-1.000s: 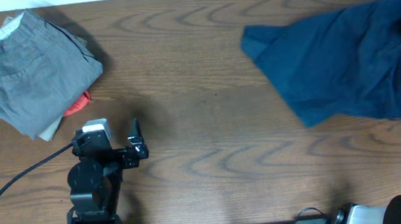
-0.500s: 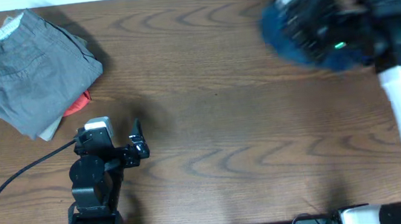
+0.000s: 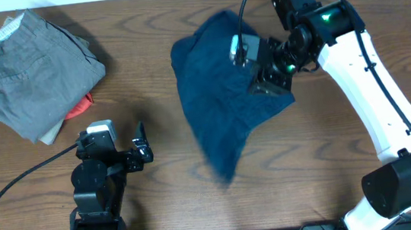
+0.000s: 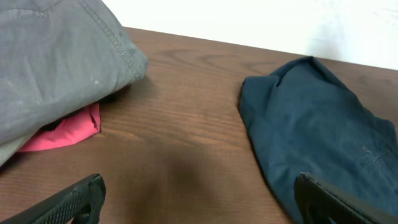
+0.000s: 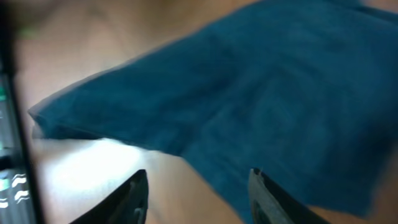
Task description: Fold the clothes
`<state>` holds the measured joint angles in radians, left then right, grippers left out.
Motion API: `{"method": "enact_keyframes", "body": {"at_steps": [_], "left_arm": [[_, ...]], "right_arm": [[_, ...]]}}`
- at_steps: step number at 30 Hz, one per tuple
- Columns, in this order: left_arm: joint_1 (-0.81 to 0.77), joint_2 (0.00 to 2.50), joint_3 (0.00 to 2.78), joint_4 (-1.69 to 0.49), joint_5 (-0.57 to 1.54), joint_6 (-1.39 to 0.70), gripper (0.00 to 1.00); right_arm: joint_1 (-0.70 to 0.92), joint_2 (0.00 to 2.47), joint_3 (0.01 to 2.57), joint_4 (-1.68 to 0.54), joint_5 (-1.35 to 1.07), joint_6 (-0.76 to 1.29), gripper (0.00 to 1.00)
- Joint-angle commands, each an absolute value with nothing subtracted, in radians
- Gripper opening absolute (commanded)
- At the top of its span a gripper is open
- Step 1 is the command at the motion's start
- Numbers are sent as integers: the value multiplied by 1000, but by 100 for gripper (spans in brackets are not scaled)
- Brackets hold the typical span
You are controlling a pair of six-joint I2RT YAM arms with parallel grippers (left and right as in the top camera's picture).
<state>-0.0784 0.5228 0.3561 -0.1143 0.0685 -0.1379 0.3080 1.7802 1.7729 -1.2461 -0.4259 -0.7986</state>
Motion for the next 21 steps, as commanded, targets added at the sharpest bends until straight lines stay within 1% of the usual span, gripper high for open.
{"method": "enact_keyframes", "body": {"at_steps": [1, 3, 5, 6, 10, 12, 15, 21], "left_arm": [[-72, 524, 376, -110, 71, -147, 98], [-72, 524, 376, -110, 71, -147, 98], [-72, 525, 376, -110, 71, -147, 98], [-72, 526, 376, -110, 71, -147, 98], [-72, 533, 376, -111, 71, -147, 98], [-72, 536, 376, -111, 71, -147, 98], [-72, 542, 376, -111, 71, -147, 98], [-72, 558, 376, -111, 71, -147, 98]], "right_arm": [[247, 1776, 1790, -1147, -152, -487, 54], [201, 1778, 1790, -1085, -47, -338, 59], [152, 1788, 1789, -1060, -62, -302, 65], [134, 1795, 1789, -1058, -78, -302, 66], [59, 1867, 1784, -1089, -139, -314, 63], [38, 1920, 1784, -1130, -216, -378, 63], [33, 2008, 1784, -1191, -282, -452, 66], [46, 2176, 1784, -1241, -290, -454, 65]]}}
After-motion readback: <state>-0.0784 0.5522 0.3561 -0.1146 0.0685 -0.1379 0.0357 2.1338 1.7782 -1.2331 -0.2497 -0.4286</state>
